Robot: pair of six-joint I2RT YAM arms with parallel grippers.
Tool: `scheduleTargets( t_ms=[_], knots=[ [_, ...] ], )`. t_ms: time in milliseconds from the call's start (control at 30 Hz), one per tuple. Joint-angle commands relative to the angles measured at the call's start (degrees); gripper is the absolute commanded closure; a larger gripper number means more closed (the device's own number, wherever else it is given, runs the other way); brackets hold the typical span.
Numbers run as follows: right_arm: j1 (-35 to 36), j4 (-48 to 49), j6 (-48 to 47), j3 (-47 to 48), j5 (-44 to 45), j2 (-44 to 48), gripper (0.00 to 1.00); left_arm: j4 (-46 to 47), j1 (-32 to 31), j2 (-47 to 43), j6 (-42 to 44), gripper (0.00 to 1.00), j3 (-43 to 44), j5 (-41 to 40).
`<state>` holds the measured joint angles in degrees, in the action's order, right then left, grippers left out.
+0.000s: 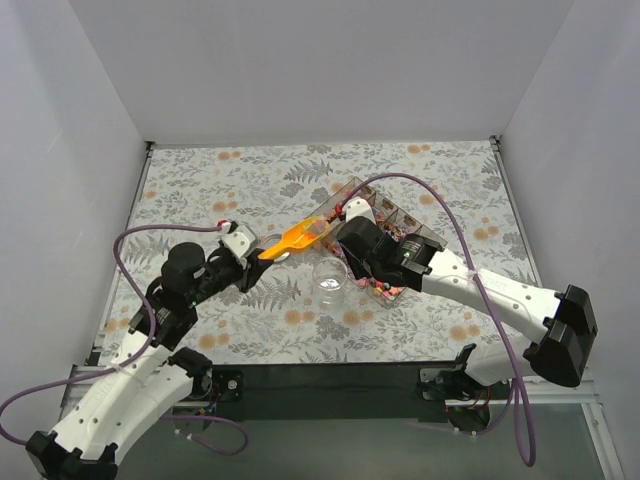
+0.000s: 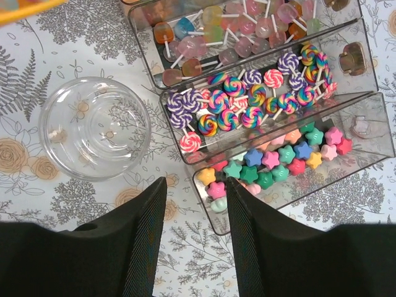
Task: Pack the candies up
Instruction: Move the packing bottle to the center of the board, then place the fake candies in the packing bottle.
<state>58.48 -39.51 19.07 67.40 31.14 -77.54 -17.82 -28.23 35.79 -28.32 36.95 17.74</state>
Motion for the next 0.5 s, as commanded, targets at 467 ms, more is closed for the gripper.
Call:
scheduleTargets(
  t_ms=[467],
  knots=[
    [-4.77, 7.60, -4.39, -6.49, -7.14, 6.17, 0.50, -3.79, 0.28, -4.24, 12.23, 1.00, -4.96, 8.98]
  ],
)
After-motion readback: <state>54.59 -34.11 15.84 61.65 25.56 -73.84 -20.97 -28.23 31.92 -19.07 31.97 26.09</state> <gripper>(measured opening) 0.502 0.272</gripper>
